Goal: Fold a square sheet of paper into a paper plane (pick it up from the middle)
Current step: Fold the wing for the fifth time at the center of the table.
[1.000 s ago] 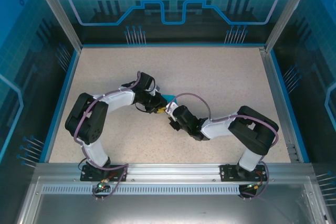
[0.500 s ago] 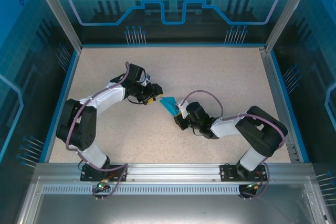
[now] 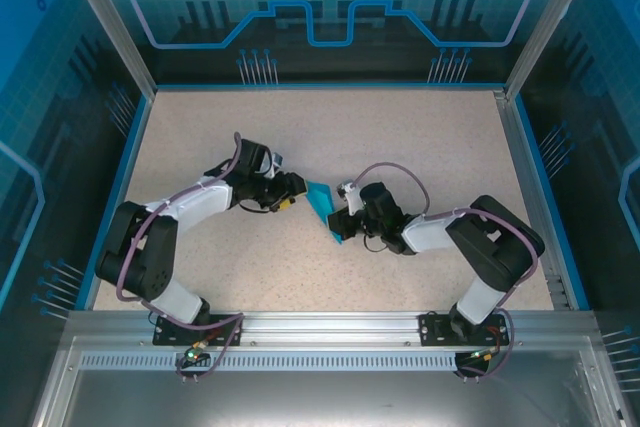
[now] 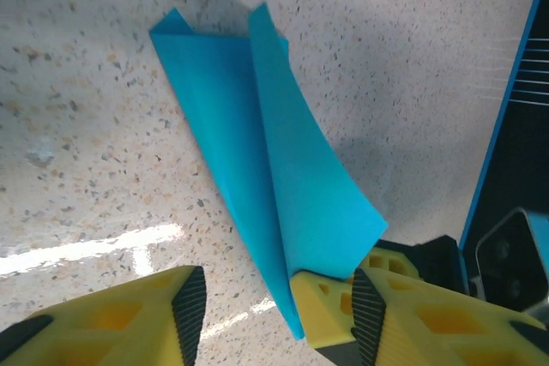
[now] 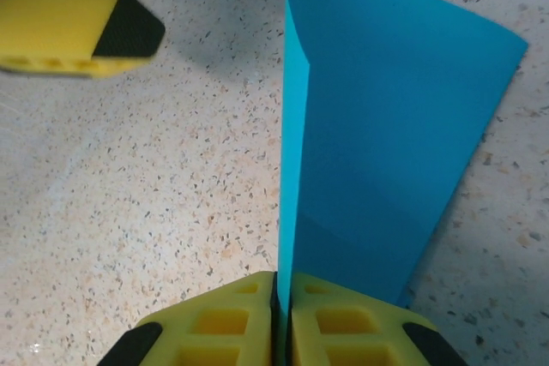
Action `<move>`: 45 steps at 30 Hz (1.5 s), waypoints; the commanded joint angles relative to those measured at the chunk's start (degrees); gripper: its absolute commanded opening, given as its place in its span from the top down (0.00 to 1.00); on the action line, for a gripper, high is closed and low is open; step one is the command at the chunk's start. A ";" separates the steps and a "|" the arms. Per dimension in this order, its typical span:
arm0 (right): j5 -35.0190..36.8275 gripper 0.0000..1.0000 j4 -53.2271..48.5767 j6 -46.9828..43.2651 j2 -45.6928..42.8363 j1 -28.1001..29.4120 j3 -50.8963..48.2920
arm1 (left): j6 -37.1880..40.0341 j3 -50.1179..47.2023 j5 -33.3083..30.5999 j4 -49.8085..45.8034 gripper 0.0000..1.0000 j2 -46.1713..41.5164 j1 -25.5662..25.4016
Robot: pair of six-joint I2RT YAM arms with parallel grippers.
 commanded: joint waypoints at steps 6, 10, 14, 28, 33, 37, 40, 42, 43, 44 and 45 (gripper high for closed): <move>-8.38 0.89 3.88 11.69 5.29 -2.91 2.45 | -1.75 -3.18 4.83 8.98 0.54 1.36 -1.59; -10.29 0.90 6.21 15.65 6.97 -4.09 2.28 | -1.48 -3.50 4.88 9.58 0.56 2.09 -2.13; -11.45 0.90 7.36 18.10 7.97 -5.05 1.94 | -1.35 -3.59 5.14 10.07 0.57 3.01 -2.47; -15.73 0.89 6.12 20.89 10.78 -6.39 3.15 | -0.56 -1.71 6.15 11.61 0.60 7.15 -4.32; -16.05 0.89 4.98 21.31 11.59 -6.73 3.49 | -0.51 -0.95 6.68 12.28 0.60 8.49 -4.72; -16.32 0.90 4.29 21.95 12.13 -7.15 3.63 | -0.67 -0.44 7.67 13.04 0.60 9.49 -5.01; -16.82 0.90 3.49 22.48 12.21 -7.43 3.77 | -0.86 -0.08 8.57 13.68 0.61 10.66 -5.11; -17.19 0.90 2.65 22.73 12.26 -7.61 4.11 | -0.91 0.11 9.03 13.91 0.61 11.47 -5.13; -17.24 0.90 2.32 22.87 12.22 -7.69 4.20 | -0.90 0.19 9.14 13.95 0.61 11.76 -5.20; -17.36 0.91 1.99 22.94 12.22 -7.78 4.25 | -0.97 0.27 9.18 14.13 0.61 12.05 -5.17; -17.41 0.90 1.82 22.96 12.21 -7.78 4.25 | -1.01 0.28 9.23 14.32 0.61 12.25 -5.17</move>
